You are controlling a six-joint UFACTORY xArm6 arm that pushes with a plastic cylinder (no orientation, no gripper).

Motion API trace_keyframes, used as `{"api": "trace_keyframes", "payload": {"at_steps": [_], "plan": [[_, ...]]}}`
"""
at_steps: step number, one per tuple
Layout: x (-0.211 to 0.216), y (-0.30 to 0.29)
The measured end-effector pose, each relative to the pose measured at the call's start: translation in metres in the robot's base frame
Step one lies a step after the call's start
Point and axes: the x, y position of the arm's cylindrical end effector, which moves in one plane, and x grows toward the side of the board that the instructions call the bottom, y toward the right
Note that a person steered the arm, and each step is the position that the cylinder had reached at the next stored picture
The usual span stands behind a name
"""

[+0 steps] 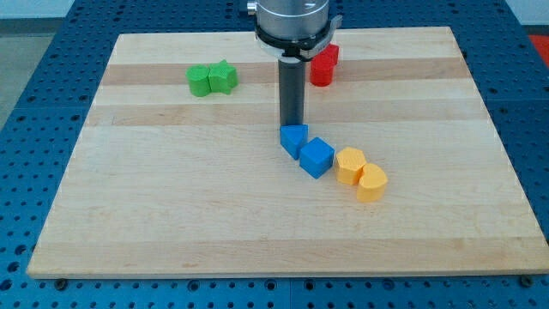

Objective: Move green star diagonally left above blue triangle

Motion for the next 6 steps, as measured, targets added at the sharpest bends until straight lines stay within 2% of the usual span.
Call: {"api": "trace_keyframes", "payload": {"at_steps": [1, 3, 4, 5, 6], "plan": [[-0.019, -0.005], [-0.122, -0.013], [-0.156, -0.07], [-0.173, -0.125], [-0.159, -0.138]]}}
